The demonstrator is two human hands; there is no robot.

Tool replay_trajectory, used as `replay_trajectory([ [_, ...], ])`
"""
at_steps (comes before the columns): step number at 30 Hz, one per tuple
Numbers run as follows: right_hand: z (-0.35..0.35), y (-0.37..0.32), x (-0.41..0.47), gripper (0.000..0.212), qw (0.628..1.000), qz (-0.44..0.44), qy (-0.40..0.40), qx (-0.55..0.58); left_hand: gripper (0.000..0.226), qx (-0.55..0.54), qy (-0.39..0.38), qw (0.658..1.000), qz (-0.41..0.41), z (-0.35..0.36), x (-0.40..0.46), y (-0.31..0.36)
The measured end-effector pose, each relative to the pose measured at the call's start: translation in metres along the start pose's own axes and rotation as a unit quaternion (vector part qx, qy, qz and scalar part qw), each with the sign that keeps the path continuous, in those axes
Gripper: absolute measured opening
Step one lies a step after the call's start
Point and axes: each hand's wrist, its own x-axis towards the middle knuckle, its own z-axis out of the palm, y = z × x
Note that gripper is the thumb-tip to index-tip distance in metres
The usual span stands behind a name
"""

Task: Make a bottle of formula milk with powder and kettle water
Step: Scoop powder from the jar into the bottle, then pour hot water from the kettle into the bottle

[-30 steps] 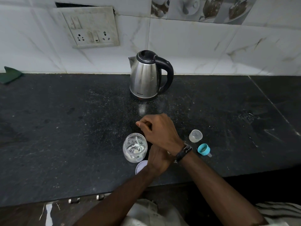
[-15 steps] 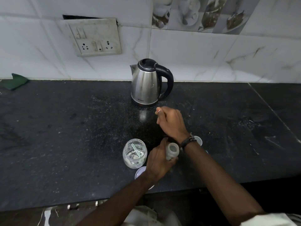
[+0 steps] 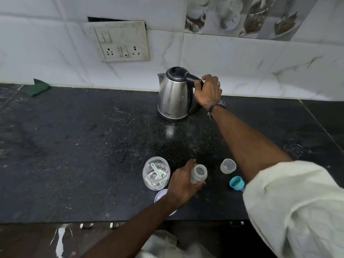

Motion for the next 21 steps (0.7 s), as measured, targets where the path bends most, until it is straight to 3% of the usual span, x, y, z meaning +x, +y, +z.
replay_trajectory([
  [4, 0.01, -0.007, 0.023, 0.055, 0.995, 0.037, -0.092, 0.025, 0.078, 0.007, 0.006, 1.0, -0.001, 0.003, 0.001, -0.003],
  [10, 0.023, -0.008, 0.046, 0.068, 0.986, 0.115, -0.059, 0.102, 0.076, 0.003, 0.007, 1.0, -0.016, 0.003, 0.001, -0.002],
  [16, 0.03, -0.009, 0.047, 0.05, 0.976, 0.168, -0.024, 0.137, 0.076, 0.002, 0.01, 1.0, -0.012, 0.003, 0.0, -0.001],
  [21, 0.031, -0.008, 0.027, 0.037, 0.975, 0.163, 0.025, 0.148, 0.075, 0.002, 0.003, 1.0, -0.023, 0.003, 0.001, -0.002],
])
